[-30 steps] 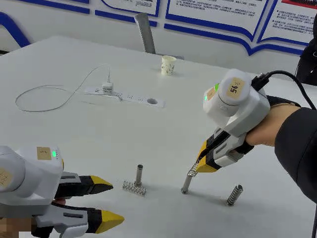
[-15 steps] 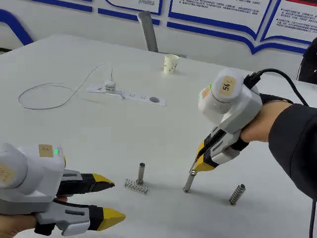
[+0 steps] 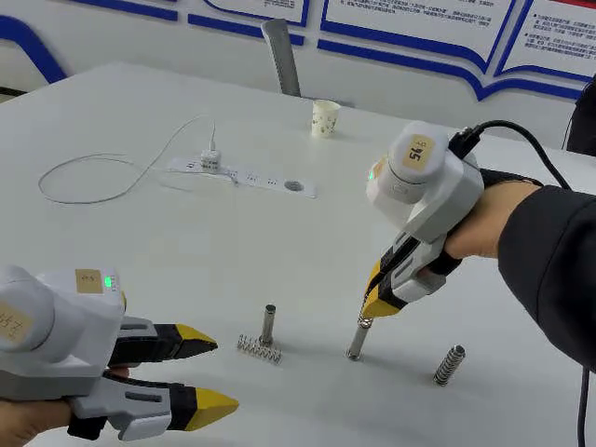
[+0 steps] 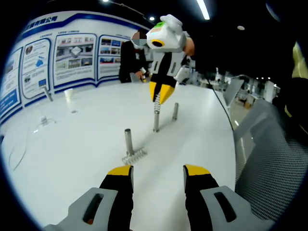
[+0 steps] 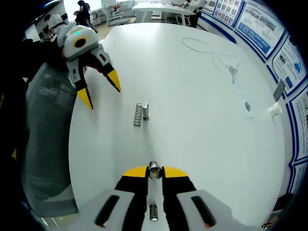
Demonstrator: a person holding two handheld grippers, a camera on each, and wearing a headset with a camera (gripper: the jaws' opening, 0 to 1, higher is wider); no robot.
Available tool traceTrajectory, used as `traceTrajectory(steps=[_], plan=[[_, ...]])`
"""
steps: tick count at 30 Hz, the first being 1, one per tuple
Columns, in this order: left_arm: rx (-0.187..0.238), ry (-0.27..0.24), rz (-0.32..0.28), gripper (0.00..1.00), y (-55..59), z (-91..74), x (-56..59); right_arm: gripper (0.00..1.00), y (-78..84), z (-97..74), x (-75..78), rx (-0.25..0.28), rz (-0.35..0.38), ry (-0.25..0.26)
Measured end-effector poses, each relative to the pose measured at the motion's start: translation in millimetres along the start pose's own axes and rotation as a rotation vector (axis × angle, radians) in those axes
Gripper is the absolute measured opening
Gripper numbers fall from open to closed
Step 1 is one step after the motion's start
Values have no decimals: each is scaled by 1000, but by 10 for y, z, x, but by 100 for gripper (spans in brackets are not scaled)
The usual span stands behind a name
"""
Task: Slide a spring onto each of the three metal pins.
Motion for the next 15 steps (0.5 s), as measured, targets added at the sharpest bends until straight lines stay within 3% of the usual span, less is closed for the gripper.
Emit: traceTrajectory(steps=[15], plan=[[-1,-2,-4,42,13,0,-12,12,47,109,43,-10,20,-6]])
Point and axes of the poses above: the centre of the closed fingertips' face, and the gripper's own axes: z roughly forward along the fingers, x roughly to its right, y roughly out of its underside, the point moved 1 cm from there along -z, roughly backward along the fingers, and after that the axes turned 7 degrees about z, right-handed, at the moved point
